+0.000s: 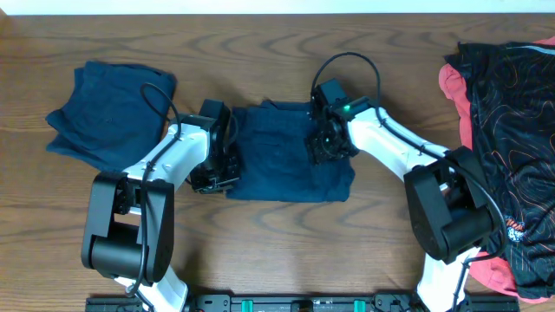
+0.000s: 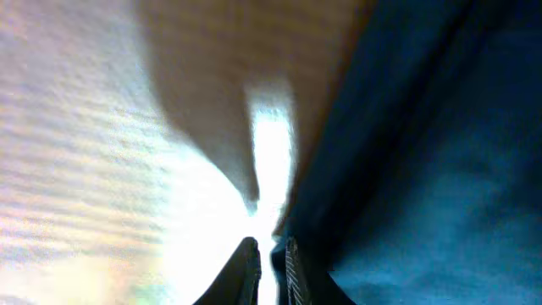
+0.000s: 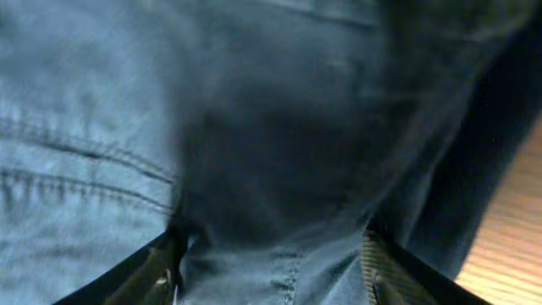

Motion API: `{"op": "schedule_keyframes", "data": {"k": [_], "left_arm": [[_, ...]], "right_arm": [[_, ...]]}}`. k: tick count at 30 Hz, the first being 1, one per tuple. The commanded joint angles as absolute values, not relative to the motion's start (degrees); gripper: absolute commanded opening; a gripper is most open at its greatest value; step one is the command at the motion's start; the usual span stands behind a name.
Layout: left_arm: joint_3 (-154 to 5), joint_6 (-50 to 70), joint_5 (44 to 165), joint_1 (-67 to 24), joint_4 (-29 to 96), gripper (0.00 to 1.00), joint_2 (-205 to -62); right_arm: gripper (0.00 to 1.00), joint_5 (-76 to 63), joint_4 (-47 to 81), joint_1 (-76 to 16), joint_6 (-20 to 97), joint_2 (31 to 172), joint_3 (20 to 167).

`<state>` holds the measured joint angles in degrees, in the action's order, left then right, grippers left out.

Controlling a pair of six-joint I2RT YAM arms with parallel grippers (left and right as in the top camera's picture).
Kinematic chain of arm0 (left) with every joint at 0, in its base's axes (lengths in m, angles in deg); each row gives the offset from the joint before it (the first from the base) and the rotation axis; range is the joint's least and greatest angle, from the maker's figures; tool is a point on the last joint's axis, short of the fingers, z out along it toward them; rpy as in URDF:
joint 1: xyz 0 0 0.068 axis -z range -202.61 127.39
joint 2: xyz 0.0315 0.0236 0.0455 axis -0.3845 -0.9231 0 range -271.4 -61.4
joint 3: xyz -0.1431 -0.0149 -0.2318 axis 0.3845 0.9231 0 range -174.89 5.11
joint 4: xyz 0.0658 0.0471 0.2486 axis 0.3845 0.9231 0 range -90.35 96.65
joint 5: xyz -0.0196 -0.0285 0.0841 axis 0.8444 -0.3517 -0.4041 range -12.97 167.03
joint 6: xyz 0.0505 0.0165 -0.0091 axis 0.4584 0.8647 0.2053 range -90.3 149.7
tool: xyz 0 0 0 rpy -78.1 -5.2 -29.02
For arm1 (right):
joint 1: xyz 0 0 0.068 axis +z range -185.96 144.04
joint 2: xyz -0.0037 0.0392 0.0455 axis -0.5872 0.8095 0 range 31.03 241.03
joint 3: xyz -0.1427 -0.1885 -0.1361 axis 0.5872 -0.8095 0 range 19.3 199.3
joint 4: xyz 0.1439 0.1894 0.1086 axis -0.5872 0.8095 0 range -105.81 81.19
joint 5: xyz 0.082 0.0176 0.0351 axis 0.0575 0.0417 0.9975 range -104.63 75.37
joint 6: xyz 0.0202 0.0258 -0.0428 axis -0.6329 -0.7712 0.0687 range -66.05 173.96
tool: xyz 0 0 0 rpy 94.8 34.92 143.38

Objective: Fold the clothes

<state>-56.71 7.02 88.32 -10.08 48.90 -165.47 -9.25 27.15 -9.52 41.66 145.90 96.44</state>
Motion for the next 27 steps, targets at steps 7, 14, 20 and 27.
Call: {"op": "schedule_keyframes", "data": {"k": [7, 14, 20, 27], "left_arm": [[-56.9, 7.4, 90.5, -10.2, 40.2, 0.95, -153.0], [-56.9, 8.5, 91.9, -10.3, 26.1, 0.98, -153.7], [-56.9, 9.6, 92.6, -10.7, 21.2, 0.98, -160.2], [-56.9, 9.5, 93.0, -10.8, 13.9, 0.98, -168.3]], "right_arm": [[0.76, -14.2, 27.2, -10.7, 43.8, 142.2, 96.5], [0.78, -14.2, 27.7, -10.0, 43.8, 141.7, 96.5], [0.79, -14.2, 27.9, -10.0, 43.8, 141.7, 96.5], [0.79, -14.2, 28.8, -10.0, 43.8, 141.7, 96.5]]}}
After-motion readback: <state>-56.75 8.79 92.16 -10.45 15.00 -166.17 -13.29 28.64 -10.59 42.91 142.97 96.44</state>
